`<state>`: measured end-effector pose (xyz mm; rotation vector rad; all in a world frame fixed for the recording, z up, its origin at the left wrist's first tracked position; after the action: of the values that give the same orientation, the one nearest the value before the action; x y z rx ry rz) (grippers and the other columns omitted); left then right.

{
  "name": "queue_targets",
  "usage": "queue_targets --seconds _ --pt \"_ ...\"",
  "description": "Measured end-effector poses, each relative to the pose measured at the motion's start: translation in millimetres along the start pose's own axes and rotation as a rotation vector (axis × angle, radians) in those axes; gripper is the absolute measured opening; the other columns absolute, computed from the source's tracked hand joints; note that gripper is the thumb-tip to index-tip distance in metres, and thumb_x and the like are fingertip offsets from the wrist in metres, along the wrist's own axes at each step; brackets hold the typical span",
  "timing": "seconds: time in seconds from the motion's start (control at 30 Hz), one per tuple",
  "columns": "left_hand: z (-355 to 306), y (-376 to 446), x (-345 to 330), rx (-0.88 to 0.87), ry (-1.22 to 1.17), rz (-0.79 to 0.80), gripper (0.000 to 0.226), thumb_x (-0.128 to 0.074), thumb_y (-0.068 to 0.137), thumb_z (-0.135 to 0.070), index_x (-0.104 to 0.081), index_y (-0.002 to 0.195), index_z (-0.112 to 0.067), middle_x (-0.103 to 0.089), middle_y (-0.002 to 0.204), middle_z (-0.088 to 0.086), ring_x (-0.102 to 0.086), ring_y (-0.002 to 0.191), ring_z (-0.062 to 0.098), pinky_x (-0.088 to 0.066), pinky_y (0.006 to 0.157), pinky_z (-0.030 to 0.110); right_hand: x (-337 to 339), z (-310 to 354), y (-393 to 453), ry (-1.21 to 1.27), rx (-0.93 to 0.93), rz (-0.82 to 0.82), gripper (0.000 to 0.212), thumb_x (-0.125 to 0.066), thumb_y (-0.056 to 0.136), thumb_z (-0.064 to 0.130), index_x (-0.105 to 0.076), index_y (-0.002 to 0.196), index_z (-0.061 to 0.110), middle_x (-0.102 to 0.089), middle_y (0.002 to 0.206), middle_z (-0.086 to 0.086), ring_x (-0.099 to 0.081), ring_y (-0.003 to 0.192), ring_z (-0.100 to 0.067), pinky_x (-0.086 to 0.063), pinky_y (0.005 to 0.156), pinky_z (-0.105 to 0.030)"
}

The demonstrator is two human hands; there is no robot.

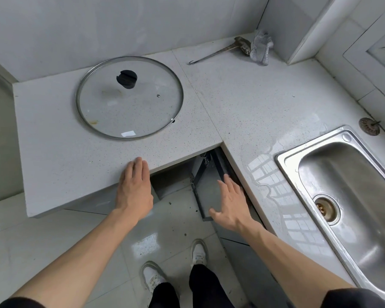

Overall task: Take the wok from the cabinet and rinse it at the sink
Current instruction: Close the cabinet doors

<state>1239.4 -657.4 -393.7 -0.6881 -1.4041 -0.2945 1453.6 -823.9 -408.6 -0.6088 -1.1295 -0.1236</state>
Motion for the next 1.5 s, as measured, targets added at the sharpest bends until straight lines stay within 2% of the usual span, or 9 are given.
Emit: queue_targets --seconds 0.27,0.4,0.47,0.53,0.67,0.77,1.0,1.2,1.5 --pt "1 1 4 -0.004 -0.003 0.019 0.096 -0.073 0.072 -0.022 -0.02 0.148 0.005 -0.022 0.155 0.02 -0.024 0.14 0.037 -0.029 0.116 0.042 -14 29 -6 0.158 0.194 0.032 0.085 -0.056 0.091 0.024 -0.001 0.154 0.005 0.009 0.162 -0.013 0.008 0.149 -0.025 -0.004 0.122 -0.033" --pt "7 0 5 -0.017 -0.048 0.03 0.091 -0.065 0.08 -0.019 -0.012 0.152 0.0 -0.011 0.16 0.015 -0.015 0.145 0.032 -0.023 0.12 0.038 -22 32 -9 0.175 0.292 0.044 0.062 -0.046 0.085 -0.007 -0.022 0.141 -0.012 -0.022 0.146 -0.041 -0.035 0.133 -0.047 -0.036 0.101 -0.026" --pt "11 1 6 -0.025 -0.088 0.035 0.088 -0.061 0.082 -0.016 -0.01 0.152 -0.004 -0.007 0.162 0.011 -0.012 0.145 0.03 -0.021 0.12 0.036 -25 29 -5 0.121 0.363 0.003 0.051 -0.048 0.078 -0.017 -0.037 0.127 -0.017 -0.042 0.127 -0.044 -0.046 0.121 -0.05 -0.037 0.094 -0.022" --pt "14 1 8 -0.03 -0.12 0.026 0.086 -0.061 0.082 -0.013 -0.011 0.152 -0.006 -0.007 0.161 0.008 -0.013 0.145 0.028 -0.022 0.118 0.034 -21 30 0 0.081 0.39 -0.043 0.043 -0.049 0.081 -0.01 -0.047 0.124 -0.016 -0.034 0.145 -0.035 -0.039 0.133 -0.039 -0.035 0.092 -0.016" --pt "15 0 9 -0.048 -0.123 0.002 0.086 -0.063 0.079 -0.014 -0.017 0.151 -0.003 -0.013 0.16 0.01 -0.019 0.142 0.029 -0.027 0.115 0.035 -17 33 3 -0.042 0.357 -0.16 0.04 -0.05 0.08 0.008 -0.06 0.118 -0.002 -0.032 0.152 -0.014 -0.028 0.14 -0.029 -0.047 0.093 -0.042" --pt "14 -1 7 -0.049 -0.116 -0.006 0.087 -0.065 0.078 -0.016 -0.018 0.149 -0.002 -0.015 0.159 0.01 -0.02 0.14 0.029 -0.028 0.116 0.035 -21 36 -3 -0.054 0.349 -0.107 0.054 -0.047 0.079 0.01 -0.052 0.131 -0.001 -0.04 0.145 -0.011 -0.038 0.134 -0.029 -0.047 0.098 -0.045" --pt "23 1 8 -0.073 -0.184 -0.027 0.078 -0.058 0.084 -0.011 -0.018 0.151 -0.005 -0.014 0.161 0.008 -0.015 0.145 0.026 -0.023 0.117 0.033 -28 38 -8 -0.032 0.347 0.0 0.071 -0.046 0.085 0.011 -0.024 0.152 0.009 -0.012 0.162 -0.007 -0.005 0.151 -0.02 -0.02 0.12 -0.04" --pt "37 -6 8 -0.068 -0.133 -0.138 0.042 -0.07 0.066 -0.006 -0.059 0.107 -0.002 -0.052 0.131 0.014 -0.049 0.115 0.033 -0.05 0.082 0.044 -28 52 2 -0.099 0.331 -0.011 0.068 -0.05 0.082 0.013 -0.033 0.148 0.011 -0.017 0.16 -0.016 -0.01 0.149 -0.031 -0.029 0.111 -0.045" --pt "48 -11 3 -0.029 -0.199 -0.073 0.054 -0.064 0.076 -0.006 -0.049 0.128 -0.003 -0.043 0.143 0.011 -0.039 0.134 0.028 -0.04 0.105 0.038 -45 63 4 -0.023 0.328 -0.006 0.079 -0.043 0.08 0.017 -0.016 0.153 0.006 -0.007 0.162 -0.012 -0.007 0.15 -0.025 -0.028 0.116 -0.043"
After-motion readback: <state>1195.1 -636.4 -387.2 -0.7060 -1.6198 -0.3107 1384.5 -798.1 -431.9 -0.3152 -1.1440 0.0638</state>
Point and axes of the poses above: each hand's wrist, its own y-axis towards the middle knuckle, its own x-axis out of the back of the hand, z = x × y, the point moved 1 cm from there along y, towards the middle knuckle
